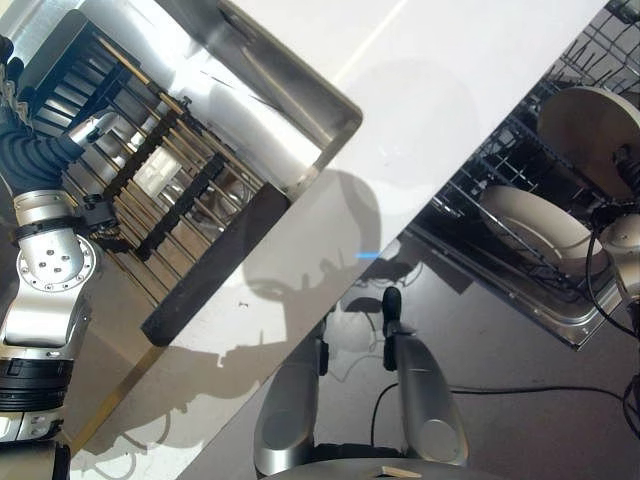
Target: Pick up plates and place into dishwasher.
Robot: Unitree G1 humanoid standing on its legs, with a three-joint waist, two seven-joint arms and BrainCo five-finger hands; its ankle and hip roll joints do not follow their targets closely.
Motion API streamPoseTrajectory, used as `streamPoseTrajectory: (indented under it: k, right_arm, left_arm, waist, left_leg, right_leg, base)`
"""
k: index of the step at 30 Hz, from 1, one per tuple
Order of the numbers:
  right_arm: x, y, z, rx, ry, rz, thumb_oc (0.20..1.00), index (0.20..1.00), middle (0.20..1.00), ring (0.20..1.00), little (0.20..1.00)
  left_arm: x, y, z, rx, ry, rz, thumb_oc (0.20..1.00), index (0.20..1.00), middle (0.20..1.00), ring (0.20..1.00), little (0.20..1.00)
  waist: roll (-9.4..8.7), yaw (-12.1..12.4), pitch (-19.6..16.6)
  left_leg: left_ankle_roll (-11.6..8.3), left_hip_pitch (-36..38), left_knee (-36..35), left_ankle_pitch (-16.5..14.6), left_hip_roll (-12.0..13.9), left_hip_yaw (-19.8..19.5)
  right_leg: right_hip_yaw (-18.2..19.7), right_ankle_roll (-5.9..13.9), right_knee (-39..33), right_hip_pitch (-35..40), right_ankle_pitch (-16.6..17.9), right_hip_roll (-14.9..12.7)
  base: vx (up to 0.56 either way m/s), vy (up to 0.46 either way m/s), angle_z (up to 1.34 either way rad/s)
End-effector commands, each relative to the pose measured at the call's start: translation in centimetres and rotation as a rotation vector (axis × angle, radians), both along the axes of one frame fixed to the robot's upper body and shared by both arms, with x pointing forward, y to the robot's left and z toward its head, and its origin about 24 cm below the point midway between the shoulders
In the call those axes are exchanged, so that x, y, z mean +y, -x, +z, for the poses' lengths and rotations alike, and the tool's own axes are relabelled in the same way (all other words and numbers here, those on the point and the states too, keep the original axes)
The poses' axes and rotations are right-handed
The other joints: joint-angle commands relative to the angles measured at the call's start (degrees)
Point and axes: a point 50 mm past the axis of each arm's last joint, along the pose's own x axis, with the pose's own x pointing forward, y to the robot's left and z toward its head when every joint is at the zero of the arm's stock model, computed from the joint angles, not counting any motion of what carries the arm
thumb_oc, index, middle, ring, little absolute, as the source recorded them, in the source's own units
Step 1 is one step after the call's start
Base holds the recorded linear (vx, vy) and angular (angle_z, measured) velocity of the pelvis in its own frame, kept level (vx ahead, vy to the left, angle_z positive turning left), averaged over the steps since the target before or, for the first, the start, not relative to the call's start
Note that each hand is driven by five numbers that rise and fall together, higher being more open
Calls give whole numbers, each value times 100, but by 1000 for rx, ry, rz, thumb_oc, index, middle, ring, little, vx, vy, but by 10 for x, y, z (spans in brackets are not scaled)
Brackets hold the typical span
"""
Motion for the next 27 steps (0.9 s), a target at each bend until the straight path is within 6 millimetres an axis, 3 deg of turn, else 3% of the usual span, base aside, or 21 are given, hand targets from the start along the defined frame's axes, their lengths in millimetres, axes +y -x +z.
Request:
streamPoseTrajectory:
  k: [1, 17, 27]
  right_arm:
    - [-26, 22, -5, 50, 30, -147, 1000, 1000, 1000, 1000, 1000]
    - [-35, 34, -12, -7, -60, -191, 1000, 1000, 1000, 1000, 1000]
    - [-24, 35, -12, -86, -59, -147, 1000, 1000, 1000, 1000, 1000]
  left_arm:
    - [-2, 4, 12, -73, 13, -18, 1000, 1000, 1000, 1000, 1000]
    - [6, 4, 18, -54, 11, -35, 1000, 1000, 1000, 1000, 1000]
    - [8, 5, 12, -23, 16, -45, 1000, 1000, 1000, 1000, 1000]
  waist:
    - [237, -57, -15]
    - [87, -73, -89]
    - [-32, -136, -283]
  left_leg:
    - [-116, -419, 506, -153, 228, 50]
    - [-89, -208, 526, -212, 238, 173]
    - [-71, 21, 577, -309, 254, 241]
  right_leg:
    - [-135, 340, -442, 95, 166, -386]
    - [-208, 362, -531, 359, 224, -424]
    - [-155, 332, -654, 665, 232, -369]
  base:
    - [0, 0, 0]
    - [-11, -2, 2]
    - [0, 0, 0]
